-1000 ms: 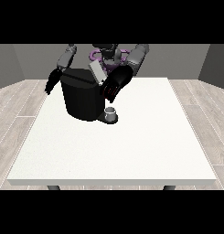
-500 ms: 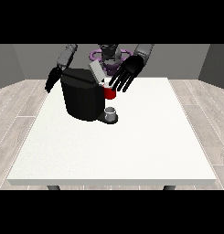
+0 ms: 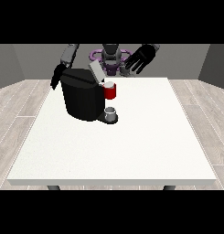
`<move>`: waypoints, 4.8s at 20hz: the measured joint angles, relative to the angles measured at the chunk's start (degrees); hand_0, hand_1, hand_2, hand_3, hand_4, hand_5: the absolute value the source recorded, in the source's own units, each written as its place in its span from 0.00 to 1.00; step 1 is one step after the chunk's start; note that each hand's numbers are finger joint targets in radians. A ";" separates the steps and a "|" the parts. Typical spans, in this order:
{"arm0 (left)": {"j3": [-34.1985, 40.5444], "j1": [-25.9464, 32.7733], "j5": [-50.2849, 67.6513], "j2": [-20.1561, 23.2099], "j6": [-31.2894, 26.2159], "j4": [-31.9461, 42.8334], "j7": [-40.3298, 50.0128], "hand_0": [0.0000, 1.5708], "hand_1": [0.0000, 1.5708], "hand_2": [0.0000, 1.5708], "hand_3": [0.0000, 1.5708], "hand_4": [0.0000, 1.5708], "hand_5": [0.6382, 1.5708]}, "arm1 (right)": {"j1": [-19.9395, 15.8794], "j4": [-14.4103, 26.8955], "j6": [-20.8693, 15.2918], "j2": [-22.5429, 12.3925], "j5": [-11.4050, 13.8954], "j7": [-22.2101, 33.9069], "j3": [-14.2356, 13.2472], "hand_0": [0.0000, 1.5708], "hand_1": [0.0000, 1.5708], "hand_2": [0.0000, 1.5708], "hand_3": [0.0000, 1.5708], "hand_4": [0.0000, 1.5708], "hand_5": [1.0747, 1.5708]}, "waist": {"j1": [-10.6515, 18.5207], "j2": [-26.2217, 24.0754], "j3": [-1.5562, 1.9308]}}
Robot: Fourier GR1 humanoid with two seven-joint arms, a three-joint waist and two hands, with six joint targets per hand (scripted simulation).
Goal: Insert the coffee pod into the coffee machine and close the lid
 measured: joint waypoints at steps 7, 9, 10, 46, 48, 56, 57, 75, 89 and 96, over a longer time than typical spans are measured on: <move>10.40 13.16 14.50 -9.70 -1.92 1.11 -3.19 0.00 0.00 0.00 0.00 0.27 1.00 | 7.43 1.09 -0.29 -0.57 -0.42 -0.70 -1.43 0.00 0.00 0.00 0.00 0.00 1.00 | 6.93 -10.10 -0.07; 11.26 17.56 16.18 -11.42 -2.37 1.28 -3.51 0.00 0.00 0.00 0.00 0.25 1.00 | 9.87 0.61 0.06 -0.01 -0.45 -0.72 -0.91 0.00 0.00 0.00 0.00 0.00 1.00 | 7.92 -13.76 -0.06; 11.47 19.85 16.72 -11.94 -2.42 1.23 -4.23 0.00 0.00 0.00 0.00 0.24 1.00 | 10.70 -0.05 0.64 0.09 -0.67 -0.85 -0.63 0.00 0.00 0.00 0.00 0.00 1.00 | 7.99 -14.94 -0.02; -1.32 42.08 33.70 -15.43 -2.21 -30.39 7.41 0.00 0.00 0.00 0.00 0.23 1.00 | -12.78 -0.89 12.90 -5.31 -11.61 8.98 -3.40 0.00 0.00 0.00 0.00 0.00 1.00 | 16.33 -9.01 0.03; -1.65 42.19 33.80 -15.20 -1.55 -32.35 8.11 0.00 0.00 0.00 0.00 0.24 1.00 | -14.47 0.06 12.86 -5.19 -11.54 8.90 -2.94 0.00 0.00 0.00 0.00 0.00 1.00 | 15.98 -7.73 0.03; -1.22 45.27 35.62 -13.07 -1.28 -37.40 8.85 0.00 0.00 0.00 0.00 0.20 1.00 | -18.22 2.43 12.07 -3.28 -10.05 8.66 0.10 0.00 0.00 0.00 0.00 0.00 1.00 | 15.05 -5.21 0.03; -1.24 45.29 35.78 -12.85 -1.12 -38.25 9.38 0.00 0.00 0.00 0.00 0.21 1.00 | -18.28 2.91 12.48 -3.17 -9.99 7.93 0.37 0.00 0.00 0.00 0.00 0.00 1.00 | 14.96 -4.88 0.02; -3.03 47.01 35.42 -11.54 0.79 -42.02 10.52 0.00 0.00 0.00 0.00 0.20 1.00 | -27.89 6.70 12.01 -5.20 -6.18 9.70 2.57 0.00 0.00 0.00 0.00 0.00 1.00 | 15.59 -0.67 0.34; -4.18 44.52 35.79 -11.13 -0.86 -41.29 8.75 0.00 0.00 0.00 0.00 0.25 1.00 | -32.40 4.80 8.41 -9.31 1.31 17.26 4.34 0.00 0.00 0.00 0.00 0.17 1.00 | 19.89 2.69 1.08; -4.81 41.52 36.42 -10.74 -2.42 -41.27 8.48 0.00 0.00 0.00 0.00 0.28 1.00 | -33.97 2.39 9.11 -12.80 3.52 22.50 3.41 0.00 0.00 0.00 0.00 0.09 1.00 | 23.06 5.15 1.60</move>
